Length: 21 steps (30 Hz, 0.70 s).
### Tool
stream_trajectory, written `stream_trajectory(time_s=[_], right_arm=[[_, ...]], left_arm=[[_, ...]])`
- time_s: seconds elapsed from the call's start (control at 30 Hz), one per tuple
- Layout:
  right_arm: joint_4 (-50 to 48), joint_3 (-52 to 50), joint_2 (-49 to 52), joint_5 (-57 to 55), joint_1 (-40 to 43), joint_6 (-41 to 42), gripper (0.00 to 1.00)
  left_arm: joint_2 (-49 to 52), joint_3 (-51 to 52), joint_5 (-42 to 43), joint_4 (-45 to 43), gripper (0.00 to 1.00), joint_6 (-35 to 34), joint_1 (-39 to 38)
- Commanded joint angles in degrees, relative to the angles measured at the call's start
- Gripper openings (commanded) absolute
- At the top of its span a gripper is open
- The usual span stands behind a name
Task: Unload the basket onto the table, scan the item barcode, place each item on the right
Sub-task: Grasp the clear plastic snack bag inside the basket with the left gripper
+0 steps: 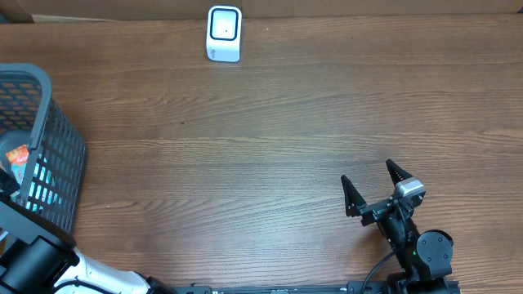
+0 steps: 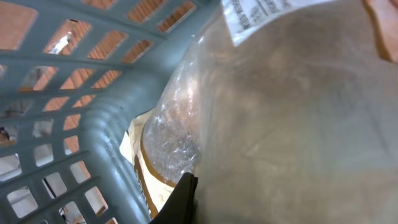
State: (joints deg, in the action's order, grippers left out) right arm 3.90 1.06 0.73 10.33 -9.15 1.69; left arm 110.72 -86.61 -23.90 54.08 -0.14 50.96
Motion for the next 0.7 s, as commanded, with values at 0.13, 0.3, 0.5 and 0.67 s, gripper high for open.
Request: stream_trajectory(time_s=[0.13, 0.3, 0.5, 0.67], right_arm=[[-0.33, -0.59, -0.57, 0.44, -0.11, 0.02, 1.00], [-0.35, -0.59, -0.57, 0.44, -0.11, 0.02, 1.00], [-0.35, -0.59, -0.57, 0.44, -0.11, 0.02, 1.00], [-0.35, -0.59, -0.57, 0.44, -0.11, 0.02, 1.00]], left_arm=[[-1.05, -4.96, 4.68, 3.72, 0.04, 2.36, -2.10], [-3.54, -4.96, 4.98, 5.55, 0.04, 2.34, -2.19], [-7.28, -4.96, 7.45, 6.21, 0.04, 2.34, -2.21], [-9.99, -4.96, 7.48, 6.34, 0.04, 2.34, -2.23]])
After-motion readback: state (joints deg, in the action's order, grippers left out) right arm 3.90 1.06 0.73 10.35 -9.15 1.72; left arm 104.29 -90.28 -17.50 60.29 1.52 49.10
